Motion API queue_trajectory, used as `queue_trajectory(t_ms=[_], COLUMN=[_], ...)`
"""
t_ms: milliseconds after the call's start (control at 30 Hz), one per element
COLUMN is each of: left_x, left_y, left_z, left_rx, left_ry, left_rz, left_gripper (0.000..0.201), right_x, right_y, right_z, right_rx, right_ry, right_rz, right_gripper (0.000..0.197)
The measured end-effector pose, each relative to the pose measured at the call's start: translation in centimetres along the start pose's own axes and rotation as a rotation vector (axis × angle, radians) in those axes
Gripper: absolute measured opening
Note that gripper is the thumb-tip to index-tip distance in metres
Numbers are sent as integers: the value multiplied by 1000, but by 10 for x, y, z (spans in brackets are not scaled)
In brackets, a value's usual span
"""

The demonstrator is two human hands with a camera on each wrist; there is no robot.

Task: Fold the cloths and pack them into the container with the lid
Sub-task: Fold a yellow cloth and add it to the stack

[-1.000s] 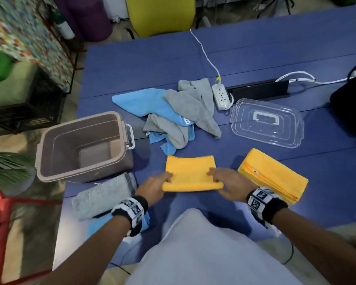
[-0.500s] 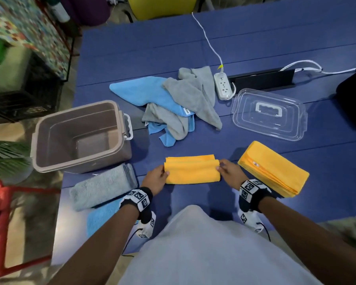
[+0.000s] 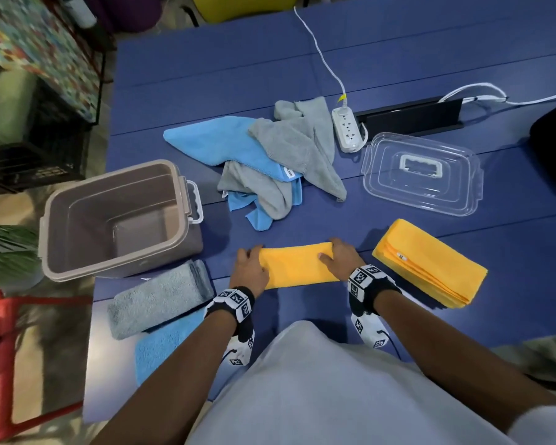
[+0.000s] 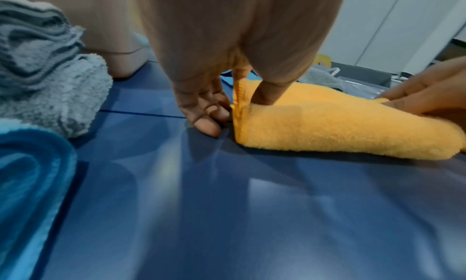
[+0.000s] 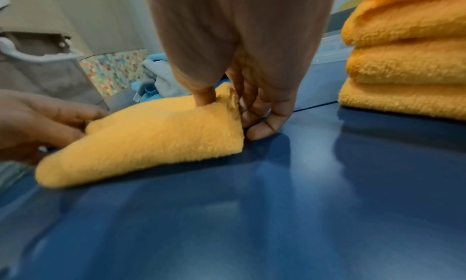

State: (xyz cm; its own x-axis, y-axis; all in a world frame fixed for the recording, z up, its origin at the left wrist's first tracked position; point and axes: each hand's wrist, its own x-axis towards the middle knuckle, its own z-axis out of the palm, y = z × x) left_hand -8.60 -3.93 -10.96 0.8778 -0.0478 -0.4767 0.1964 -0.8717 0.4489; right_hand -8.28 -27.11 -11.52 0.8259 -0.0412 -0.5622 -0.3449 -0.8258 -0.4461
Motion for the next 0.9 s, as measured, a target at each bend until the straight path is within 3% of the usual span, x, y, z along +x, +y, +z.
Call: queue_trajectory(t_ms=[67, 167, 233, 333, 400, 467, 533, 600, 733, 833, 900], left_x=[1, 5, 10, 18, 18, 12, 7, 6, 2, 1, 5], left_y=[5, 13, 19, 37, 58, 88, 124, 162, 237, 274, 278], left_z=[0, -4, -8, -16, -25, -40, -54, -62, -47, -17, 6], left_rx=[118, 381, 520, 438, 339, 324, 322, 335, 469, 618, 754], left_ry=[-15, -40, -121, -299, -369, -343, -295, -246, -67, 39, 52], left_rz=[57, 151, 250, 317, 367, 485, 660, 828, 1091, 1180, 1235], left_gripper=[52, 46, 39, 17, 27, 31, 46, 55, 40, 40, 37], right_x=[0, -7, -18, -40, -56, -76, -97, -117, -139, -144, -144], right_y=[0, 4, 8, 15, 22, 31, 44, 60, 98, 124, 137], right_z=[0, -5, -13, -29, -44, -66, -92, -121, -161, -160, -147], right_rx=[18, 124, 235, 291, 344, 448, 446, 328, 122, -52, -124], right_ry=[-50, -95, -135, -236, -282, -286, -173, 79, 534, 740, 784], right_rz=[9, -15, -18, -39, -81, -122, -182, -213, -254, -192, -124], right_gripper=[49, 26, 15, 16, 24, 36, 50, 51, 40, 38, 40])
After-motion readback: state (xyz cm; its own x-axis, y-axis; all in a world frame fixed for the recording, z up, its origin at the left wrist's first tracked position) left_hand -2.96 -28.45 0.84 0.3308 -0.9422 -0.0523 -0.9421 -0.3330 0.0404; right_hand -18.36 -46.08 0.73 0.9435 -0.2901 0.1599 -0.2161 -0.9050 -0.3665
